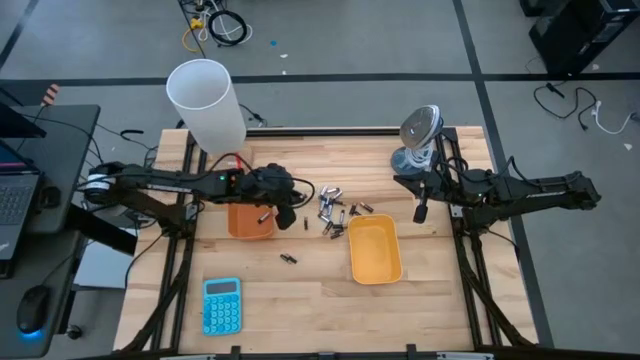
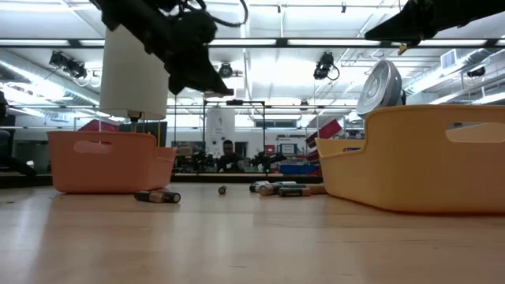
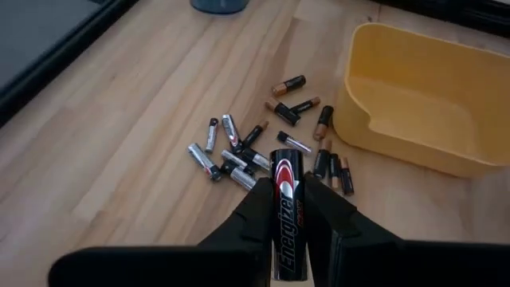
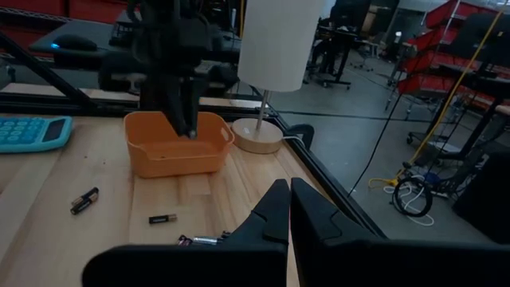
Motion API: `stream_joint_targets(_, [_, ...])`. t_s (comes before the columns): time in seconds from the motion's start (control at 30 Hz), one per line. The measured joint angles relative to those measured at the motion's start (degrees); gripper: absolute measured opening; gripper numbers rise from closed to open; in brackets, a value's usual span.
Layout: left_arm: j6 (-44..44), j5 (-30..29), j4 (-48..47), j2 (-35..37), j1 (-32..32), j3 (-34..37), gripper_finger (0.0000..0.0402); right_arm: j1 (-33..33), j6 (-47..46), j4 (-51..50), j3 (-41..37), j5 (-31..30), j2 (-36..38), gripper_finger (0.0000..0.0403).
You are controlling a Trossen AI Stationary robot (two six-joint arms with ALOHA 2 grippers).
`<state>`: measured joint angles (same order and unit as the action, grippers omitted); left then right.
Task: Sort batteries
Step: Put the silver battery into the orange bin
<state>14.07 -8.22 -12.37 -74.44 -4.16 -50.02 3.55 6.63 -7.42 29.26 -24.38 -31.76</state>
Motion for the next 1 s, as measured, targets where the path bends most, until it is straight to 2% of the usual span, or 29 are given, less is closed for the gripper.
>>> stream_joint_targets(0.4, [-6.57,1.45,-19.86,9.89,2.15,-0.02,0.0042,0.00,0.63,0.00,0.00,0.00,-0.01,0.0003])
stream_joint_targets(0.6, [-6.59,-1.29,-27.85,11.56,2.14,-0.02,0.0043,-0.01,0.97,-0.02,0.00,0.00,-0.01,0.0003])
stream_joint_targets(1.0, [-12.07,-3.98,-29.95,11.57,1.44,-0.02,0.0040,-0.06,2.14,0.45,0.00,0.00,-0.01,0.0003])
